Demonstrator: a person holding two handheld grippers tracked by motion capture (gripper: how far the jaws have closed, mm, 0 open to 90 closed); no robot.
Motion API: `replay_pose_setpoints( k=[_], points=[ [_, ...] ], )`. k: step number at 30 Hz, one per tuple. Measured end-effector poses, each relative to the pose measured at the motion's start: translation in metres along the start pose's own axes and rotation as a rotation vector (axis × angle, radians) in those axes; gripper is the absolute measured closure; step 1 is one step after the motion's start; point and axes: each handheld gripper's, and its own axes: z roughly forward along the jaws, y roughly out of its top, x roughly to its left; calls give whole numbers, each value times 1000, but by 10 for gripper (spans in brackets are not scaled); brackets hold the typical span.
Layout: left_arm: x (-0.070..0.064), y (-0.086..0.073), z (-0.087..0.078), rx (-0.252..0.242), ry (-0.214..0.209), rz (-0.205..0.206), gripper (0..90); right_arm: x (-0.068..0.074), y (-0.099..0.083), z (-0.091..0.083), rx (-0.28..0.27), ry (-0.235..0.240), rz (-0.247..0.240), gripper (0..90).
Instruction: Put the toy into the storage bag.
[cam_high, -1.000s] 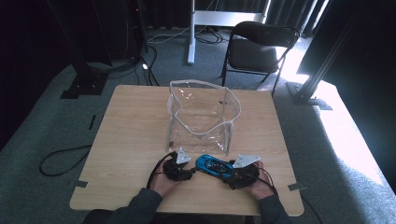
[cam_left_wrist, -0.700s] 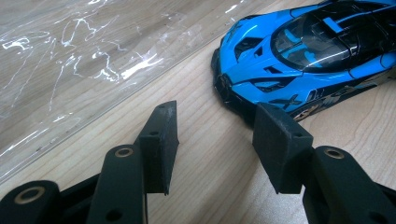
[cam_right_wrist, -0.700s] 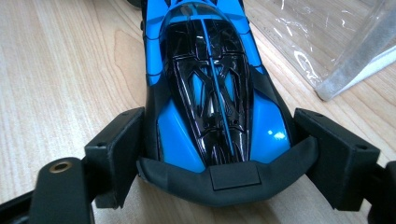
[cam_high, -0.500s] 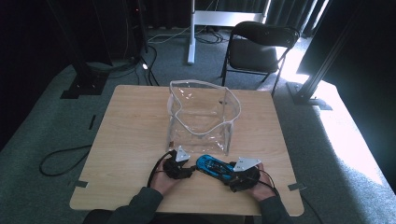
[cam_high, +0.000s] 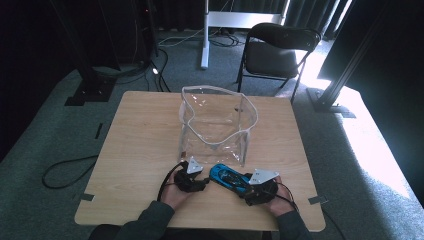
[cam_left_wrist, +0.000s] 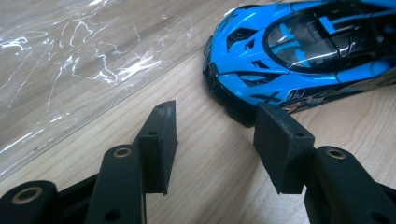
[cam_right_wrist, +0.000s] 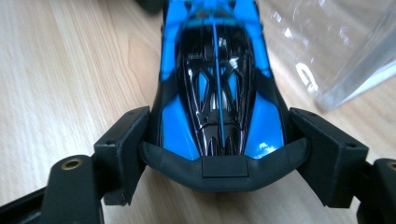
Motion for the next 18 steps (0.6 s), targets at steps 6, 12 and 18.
replay_pose_setpoints(
  k=[6, 12, 18],
  points=[
    [-2, 0, 0, 2, 7, 7, 492, -2, -3, 2, -3, 2, 13, 234],
    [-2, 0, 0, 3, 6, 8, 492, 0, -2, 2, 4, -7, 8, 240],
    [1, -1, -1, -3, -8, -13, 500, 2, 8, -7, -59, -2, 9, 243]
  ],
)
